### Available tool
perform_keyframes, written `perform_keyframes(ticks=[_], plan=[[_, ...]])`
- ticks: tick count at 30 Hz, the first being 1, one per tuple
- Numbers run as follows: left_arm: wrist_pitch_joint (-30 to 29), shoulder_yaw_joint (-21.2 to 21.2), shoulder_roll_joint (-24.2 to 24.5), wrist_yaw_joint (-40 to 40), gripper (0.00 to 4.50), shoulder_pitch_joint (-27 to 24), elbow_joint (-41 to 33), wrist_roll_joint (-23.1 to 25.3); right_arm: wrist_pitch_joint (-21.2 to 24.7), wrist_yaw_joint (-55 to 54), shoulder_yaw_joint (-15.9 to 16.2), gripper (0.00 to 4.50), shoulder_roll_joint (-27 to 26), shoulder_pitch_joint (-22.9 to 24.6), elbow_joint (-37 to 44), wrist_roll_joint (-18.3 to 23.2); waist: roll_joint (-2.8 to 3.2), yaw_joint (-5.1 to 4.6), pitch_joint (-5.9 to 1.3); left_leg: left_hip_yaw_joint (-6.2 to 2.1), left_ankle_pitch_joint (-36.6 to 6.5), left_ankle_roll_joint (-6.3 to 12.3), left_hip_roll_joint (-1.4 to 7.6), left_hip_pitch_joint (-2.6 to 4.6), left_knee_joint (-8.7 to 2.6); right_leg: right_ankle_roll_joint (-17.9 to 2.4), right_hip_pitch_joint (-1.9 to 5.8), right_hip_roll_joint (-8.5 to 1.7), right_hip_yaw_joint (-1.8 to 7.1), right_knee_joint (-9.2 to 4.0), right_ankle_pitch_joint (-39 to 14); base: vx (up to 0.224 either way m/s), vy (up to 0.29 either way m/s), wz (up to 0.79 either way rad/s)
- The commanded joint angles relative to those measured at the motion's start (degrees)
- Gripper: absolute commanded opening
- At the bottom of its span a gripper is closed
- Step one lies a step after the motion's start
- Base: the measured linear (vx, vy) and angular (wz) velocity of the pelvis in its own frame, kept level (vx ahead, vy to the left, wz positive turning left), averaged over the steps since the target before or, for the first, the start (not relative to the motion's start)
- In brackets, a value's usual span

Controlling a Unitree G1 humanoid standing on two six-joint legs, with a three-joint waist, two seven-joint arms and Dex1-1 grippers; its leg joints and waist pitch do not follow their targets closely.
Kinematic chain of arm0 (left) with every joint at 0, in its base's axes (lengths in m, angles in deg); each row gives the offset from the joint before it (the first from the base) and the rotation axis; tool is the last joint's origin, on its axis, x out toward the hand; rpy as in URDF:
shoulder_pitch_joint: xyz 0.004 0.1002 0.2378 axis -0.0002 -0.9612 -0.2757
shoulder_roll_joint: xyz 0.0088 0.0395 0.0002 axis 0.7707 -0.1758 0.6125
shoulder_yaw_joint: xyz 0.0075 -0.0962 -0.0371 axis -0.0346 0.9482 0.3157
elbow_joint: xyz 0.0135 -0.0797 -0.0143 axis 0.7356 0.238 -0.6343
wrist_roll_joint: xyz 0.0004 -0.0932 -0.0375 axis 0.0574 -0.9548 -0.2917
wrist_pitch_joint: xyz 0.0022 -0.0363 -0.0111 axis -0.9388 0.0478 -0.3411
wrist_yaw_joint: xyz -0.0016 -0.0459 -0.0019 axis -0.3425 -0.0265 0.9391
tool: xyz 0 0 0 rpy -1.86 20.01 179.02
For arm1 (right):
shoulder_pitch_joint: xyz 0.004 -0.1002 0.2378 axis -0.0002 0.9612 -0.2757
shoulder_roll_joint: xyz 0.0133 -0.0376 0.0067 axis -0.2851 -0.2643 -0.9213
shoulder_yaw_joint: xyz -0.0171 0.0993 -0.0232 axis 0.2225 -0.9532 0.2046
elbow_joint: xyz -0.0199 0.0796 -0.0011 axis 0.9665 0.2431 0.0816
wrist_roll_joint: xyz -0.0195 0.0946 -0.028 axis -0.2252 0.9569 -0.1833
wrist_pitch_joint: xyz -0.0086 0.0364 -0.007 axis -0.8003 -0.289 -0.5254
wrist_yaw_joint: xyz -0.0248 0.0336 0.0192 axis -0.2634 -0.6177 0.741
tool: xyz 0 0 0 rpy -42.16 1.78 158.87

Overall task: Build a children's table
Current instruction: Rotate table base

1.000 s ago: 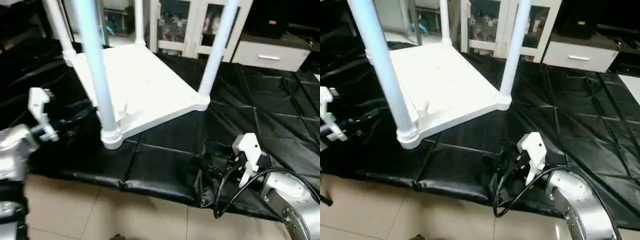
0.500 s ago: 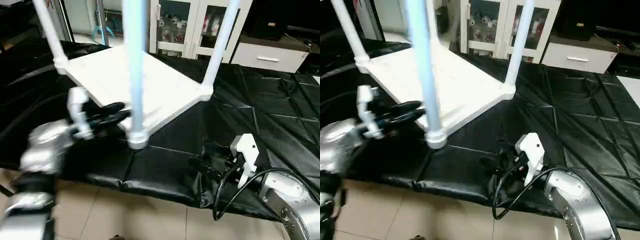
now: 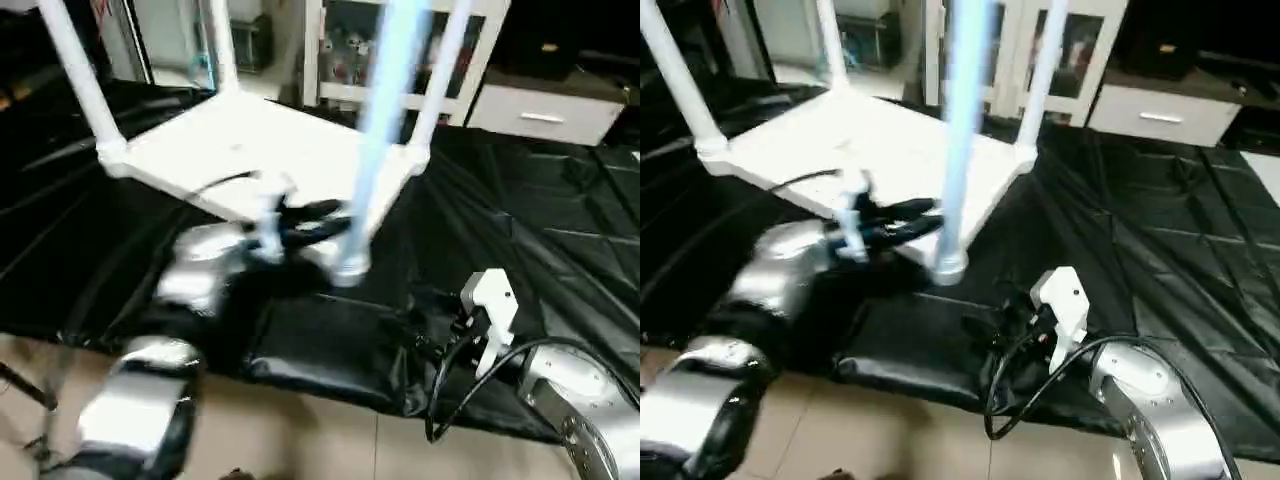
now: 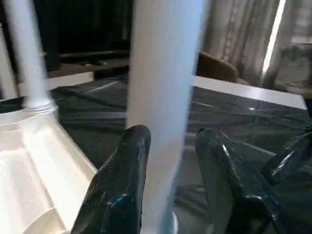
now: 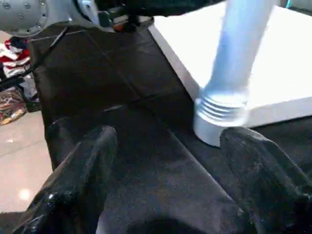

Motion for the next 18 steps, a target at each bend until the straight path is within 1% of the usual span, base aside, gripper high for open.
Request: perform_keyframes(ticks=[1, 2, 3, 4, 5, 6, 8, 9, 10, 11, 12, 13, 14, 15, 16, 17, 18], plan=[[0.6, -2.4, -3.2, 1.2, 1.83, 2.5, 1.5, 1.7, -0.2, -0.2, 0.1, 3.68, 0.1, 0.0, 0.7, -0.3, 0.3, -0.14, -3.68, -0.33, -9.0, 2.86, 1.55, 0.65, -3.64, -14.4, 2.94, -2.88, 2.04, -3.81, 4.5, 0.0, 0.0, 0.0], [0.8, -2.6, -4.3, 2.0, 1.83, 3.2, 2.1, 2.1, 0.0, -0.1, 0.2, 3.68, 0.0, 0.1, 1.1, -0.1, 0.26, 0.01, -3.75, -0.34, -8.8, 3.02, 1.58, 0.69, -3.56, -14.7, 2.96, -2.95, 2.04, -3.72, 4.8, 0.0, 0.0, 0.0], [1.4, -3.0, -6.4, 2.2, 1.83, 4.1, 2.4, 2.2, 0.3, 0.2, 0.4, 3.68, 0.2, 0.5, 1.7, 0.2, 0.39, 0.07, -3.66, -0.37, -8.4, 3.47, 1.65, 0.58, -3.53, -15.0, 2.98, -3.03, 2.04, -3.7, 5.3, 0.0, 0.0, 0.0], [1.8, -2.9, -7.3, 1.8, 1.83, 4.6, 2.7, 2.1, 0.3, 0.3, 0.4, 3.68, 0.3, 0.8, 1.7, 0.2, 0.25, 0.18, -3.63, -0.37, -8.0, 3.87, 1.7, 0.5, -3.48, -15.1, 3.03, -3.14, 2.03, -3.73, 5.5, 0.0, 0.0, 0.0], [2.3, -2.8, -8.3, 1.6, 1.83, 5.1, 3.1, 2.1, 0.1, 0.5, 0.3, 3.68, 0.5, 1.0, 1.6, 0.1, 0.3, 0.19, -3.61, -0.47, -7.9, 4.1, 1.64, 0.29, -3.5, -15.0, 3.18, -3.18, 1.97, -3.69, 5.3, 0.0, 0.0, 0.0], [2.3, -2.8, -8.3, 1.6, 1.83, 5.1, 3.1, 2.1, 0.1, 0.5, 0.3, 3.68, 0.5, 1.0, 1.6, 0.1, 0.21, 0.13, -3.6, -0.44, -8.1, 4.23, 1.64, 0.29, -3.5, -15.0, 3.17, -3.22, 1.97, -3.77, 5.0, 0.0, 0.0, 0.0], [3.3, -3.4, -10.0, 0.5, 1.83, 5.0, 2.3, 2.1, -0.1, 0.4, 0.1, 3.68, 0.8, 1.3, 1.4, -0.2, 0.41, -0.13, -3.48, -0.53, -8.7, 4.47, 1.62, 0.21, -3.55, -14.8, 3.21, -3.31, 1.97, -3.88, 4.0, 0.0, 0.0, 0.0], [3.7, -3.5, -10.2, 0.6, 1.83, 4.9, 2.1, 2.1, -0.1, 0.4, 0.0, 3.68, 0.9, 1.4, 1.5, -0.2, 0.16, -0.46, -3.43, -0.53, -9.2, 4.67, 1.53, 0.07, -3.55, -14.6, 3.33, -3.31, 1.97, -4.05, 3.0, 0.0, 0.0, 0.0], [3.8, -3.5, -10.2, 0.9, 1.83, 4.8, 2.2, 2.3, -0.1, 0.3, -0.1, 3.68, 0.9, 1.5, 1.6, -0.1, 0.17, -0.67, -3.41, -0.53, -9.6, 4.89, 1.47, 0.01, -3.55, -14.2, 3.36, -3.29, 1.96, -4.15, 1.4, 0.0, 0.0, 0.0], [4.0, -3.5, -10.0, 1.5, 1.83, 4.8, 2.4, 2.6, 0.0, 0.2, -0.2, 3.68, 1.0, 1.6, 1.8, -0.1, 0.32, -0.83, -3.32, -0.46, -10.3, 5.0, 1.45, 0.11, -3.53, -14.0, 3.17, -3.28, 1.99, -4.4, -0.4, 0.0, 0.0, 0.0], [6.4, -4.9, -8.2, 3.8, 1.83, 4.8, 4.3, 6.0, 0.1, 0.1, -0.6, 3.68, 1.2, 2.0, 2.1, 0.0, 0.46, -0.9, -3.26, -0.49, -10.7, 5.05, 1.44, 0.11, -3.54, -13.8, 3.13, -3.26, 1.99, -4.59, -1.4, 0.0, 0.0, 0.0], [6.4, -4.9, -8.2, 3.8, 1.83, 4.8, 4.3, 6.0, 0.1, 0.1, -0.6, 3.68, 1.2, 2.0, 2.1, 0.0, 0.34, -1.06, -3.21, -0.5, -11.1, 5.05, 1.37, 0.08, -3.57, -12.8, 3.12, -3.12, 2.0, -4.75, -3.0, 0.0, 0.0, 0.0], [6.7, -5.9, -6.3, 3.6, 1.83, 4.8, 5.8, 8.2, 0.1, 0.0, -0.9, 3.68, 1.3, 2.5, 2.4, 0.2, 0.38, -1.03, -3.25, -0.54, -10.9, 4.99, 1.41, 0.13, -3.66, -12.1, 3.06, -3.13, 2.01, -4.85, -4.0, 0.0, 0.0, 0.0], [5.6, -6.9, -4.7, 2.8, 1.83, 4.9, 6.7, 9.4, 0.2, 0.0, -1.0, 3.68, 1.4, 2.7, 2.5, 0.2, 0.38, -1.03, -3.25, -0.54, -10.9, 4.99, 1.41, 0.13, -3.66, -12.1, 3.06, -3.13, 2.01, -4.85, -4.0, 0.0, 0.0, 0.0], [4.6, -7.5, -3.6, 2.2, 2.01, 5.1, 7.3, 10.2, 0.2, 0.0, -1.0, 3.68, 1.4, 2.8, 2.6, 0.3, 0.6, -1.13, -3.23, -0.58, -10.5, 4.7, 1.37, 0.08, -3.73, -11.4, 2.93, -2.98, 2.0, -4.8, -4.5, 0.0, 0.0, 0.0], [4.2, -9.0, -1.6, 1.7, 2.01, 5.1, 7.9, 12.2, 0.1, 0.1, -1.0, 3.68, 1.5, 3.0, 2.5, 0.2, 0.57, -1.08, -3.36, -0.62, -10.5, 4.51, 1.46, 0.26, -3.73, -11.6, 2.78, -3.07, 1.99, -4.69, -4.4, 0.0, 0.0, 0.0], [4.3, -9.8, -0.6, 1.5, 2.17, 5.1, 8.3, 13.3, 0.0, 0.1, -1.0, 3.68, 1.5, 3.2, 2.5, 0.2, 0.68, -1.17, -3.33, -0.63, -10.3, 4.41, 1.45, 0.22, -3.78, -11.7, 2.74, -3.01, 1.98, -4.65, -4.2, 0.0, 0.0, 0.0]])
